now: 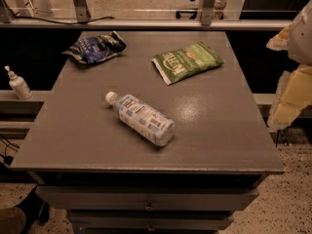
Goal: Place blue plastic bottle upright
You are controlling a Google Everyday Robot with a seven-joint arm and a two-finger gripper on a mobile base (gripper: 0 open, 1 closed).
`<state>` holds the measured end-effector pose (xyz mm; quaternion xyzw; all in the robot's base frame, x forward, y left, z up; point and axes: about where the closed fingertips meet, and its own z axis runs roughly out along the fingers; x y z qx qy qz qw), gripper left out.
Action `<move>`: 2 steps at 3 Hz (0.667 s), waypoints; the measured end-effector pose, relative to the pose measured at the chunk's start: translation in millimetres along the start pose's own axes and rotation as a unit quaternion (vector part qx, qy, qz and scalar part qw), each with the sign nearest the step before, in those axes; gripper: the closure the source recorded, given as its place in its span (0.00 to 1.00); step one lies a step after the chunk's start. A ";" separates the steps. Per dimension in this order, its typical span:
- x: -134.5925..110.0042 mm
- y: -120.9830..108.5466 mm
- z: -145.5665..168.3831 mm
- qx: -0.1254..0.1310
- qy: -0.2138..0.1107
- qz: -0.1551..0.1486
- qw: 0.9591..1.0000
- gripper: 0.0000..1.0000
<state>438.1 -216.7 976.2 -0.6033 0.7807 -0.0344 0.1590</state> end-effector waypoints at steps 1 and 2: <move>-0.1 -0.1 0.0 0.000 0.000 0.000 1.000 0.00; -4.6 -3.4 -1.6 0.003 -0.009 -0.003 1.000 0.00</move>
Offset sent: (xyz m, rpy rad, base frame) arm 0.0079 0.0057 0.0015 0.0316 0.0000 0.0240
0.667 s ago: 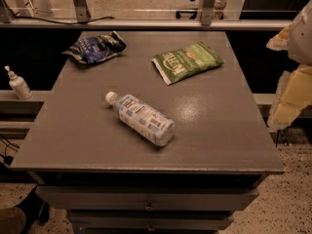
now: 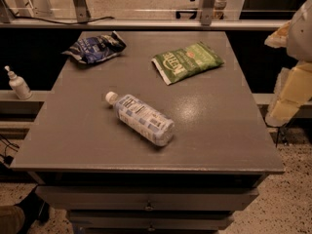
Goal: Place blue plastic bottle upright
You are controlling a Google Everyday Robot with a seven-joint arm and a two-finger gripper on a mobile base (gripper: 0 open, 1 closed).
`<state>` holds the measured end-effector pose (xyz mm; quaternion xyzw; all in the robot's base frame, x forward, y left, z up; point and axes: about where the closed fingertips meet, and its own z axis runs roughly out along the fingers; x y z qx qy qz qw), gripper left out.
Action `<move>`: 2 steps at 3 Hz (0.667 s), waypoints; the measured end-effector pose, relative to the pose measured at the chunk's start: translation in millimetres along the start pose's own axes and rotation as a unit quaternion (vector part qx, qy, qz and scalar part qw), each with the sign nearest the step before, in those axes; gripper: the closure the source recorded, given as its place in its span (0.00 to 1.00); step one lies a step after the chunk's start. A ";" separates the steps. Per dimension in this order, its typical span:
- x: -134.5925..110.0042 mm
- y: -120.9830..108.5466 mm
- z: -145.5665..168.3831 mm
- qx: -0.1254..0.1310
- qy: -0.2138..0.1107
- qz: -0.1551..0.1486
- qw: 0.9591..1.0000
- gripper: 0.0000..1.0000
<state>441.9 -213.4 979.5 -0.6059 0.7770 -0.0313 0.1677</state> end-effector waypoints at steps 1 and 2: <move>-26.0 -8.8 4.3 -0.003 -0.034 0.005 0.999 0.00; -78.9 -16.2 19.3 -0.018 -0.078 0.008 0.997 0.00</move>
Offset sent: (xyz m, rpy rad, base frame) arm 0.0643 0.1348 0.0018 0.2693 0.0170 0.0541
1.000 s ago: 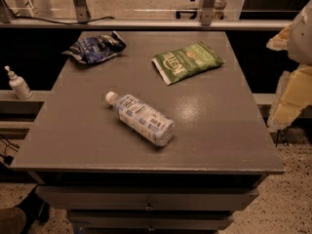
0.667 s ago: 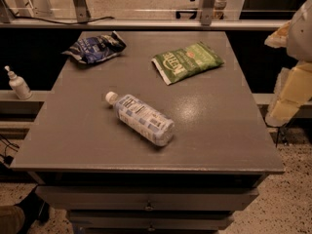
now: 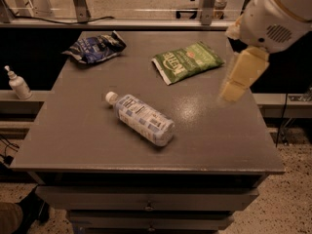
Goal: Place blue plastic bottle upright
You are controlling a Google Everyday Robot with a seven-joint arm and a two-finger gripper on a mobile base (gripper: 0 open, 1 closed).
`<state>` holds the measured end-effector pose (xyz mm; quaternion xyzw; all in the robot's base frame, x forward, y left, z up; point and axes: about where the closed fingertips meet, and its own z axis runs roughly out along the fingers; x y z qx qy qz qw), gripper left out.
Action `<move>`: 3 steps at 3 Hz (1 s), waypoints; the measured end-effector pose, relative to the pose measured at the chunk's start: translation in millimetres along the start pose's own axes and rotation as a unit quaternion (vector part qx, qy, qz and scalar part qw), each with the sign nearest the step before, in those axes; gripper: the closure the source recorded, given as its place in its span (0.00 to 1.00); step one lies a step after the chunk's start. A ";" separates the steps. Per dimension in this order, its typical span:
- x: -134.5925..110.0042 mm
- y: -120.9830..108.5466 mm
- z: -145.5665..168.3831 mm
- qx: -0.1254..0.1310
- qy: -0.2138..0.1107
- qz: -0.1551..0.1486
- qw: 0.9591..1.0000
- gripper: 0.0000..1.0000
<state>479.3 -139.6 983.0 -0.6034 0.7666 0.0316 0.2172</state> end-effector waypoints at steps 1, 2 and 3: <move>-46.1 1.4 28.3 -0.025 -0.029 0.016 0.999 0.00; -83.4 16.2 59.9 -0.062 -0.043 0.055 0.996 0.00; -83.4 16.3 59.9 -0.061 -0.043 0.055 0.996 0.00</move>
Offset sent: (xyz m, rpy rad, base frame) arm 0.0202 0.1534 -0.0536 0.2012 0.2292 -0.0561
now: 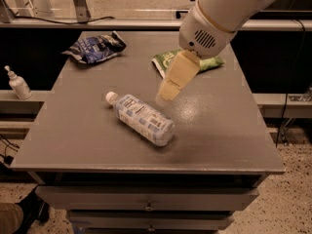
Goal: Place blue plastic bottle upright
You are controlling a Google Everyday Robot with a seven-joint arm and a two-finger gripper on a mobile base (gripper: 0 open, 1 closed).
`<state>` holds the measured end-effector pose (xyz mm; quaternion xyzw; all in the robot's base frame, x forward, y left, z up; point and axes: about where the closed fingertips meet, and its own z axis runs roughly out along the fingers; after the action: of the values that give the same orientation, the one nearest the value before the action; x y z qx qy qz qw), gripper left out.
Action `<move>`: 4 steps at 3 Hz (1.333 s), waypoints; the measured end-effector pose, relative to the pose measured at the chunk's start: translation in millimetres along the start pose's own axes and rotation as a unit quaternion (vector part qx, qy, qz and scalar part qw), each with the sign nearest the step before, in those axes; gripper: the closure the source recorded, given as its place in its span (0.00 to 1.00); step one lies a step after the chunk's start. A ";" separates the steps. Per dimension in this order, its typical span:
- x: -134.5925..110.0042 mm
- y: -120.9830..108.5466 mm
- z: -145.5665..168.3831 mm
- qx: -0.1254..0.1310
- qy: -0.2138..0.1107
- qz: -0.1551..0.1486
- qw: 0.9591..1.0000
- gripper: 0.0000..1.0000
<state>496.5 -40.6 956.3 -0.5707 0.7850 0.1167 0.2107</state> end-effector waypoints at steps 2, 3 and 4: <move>-20.6 13.9 32.2 0.002 0.004 0.028 1.000 0.00; -33.9 18.8 52.6 0.011 0.015 0.057 0.998 0.00; -35.7 21.9 82.6 0.016 0.027 0.080 0.996 0.00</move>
Offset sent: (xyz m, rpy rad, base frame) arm 0.0037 0.0613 -0.0377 0.0017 0.0676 -0.1432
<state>501.4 31.6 898.6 -0.5060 0.8351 0.1052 0.1883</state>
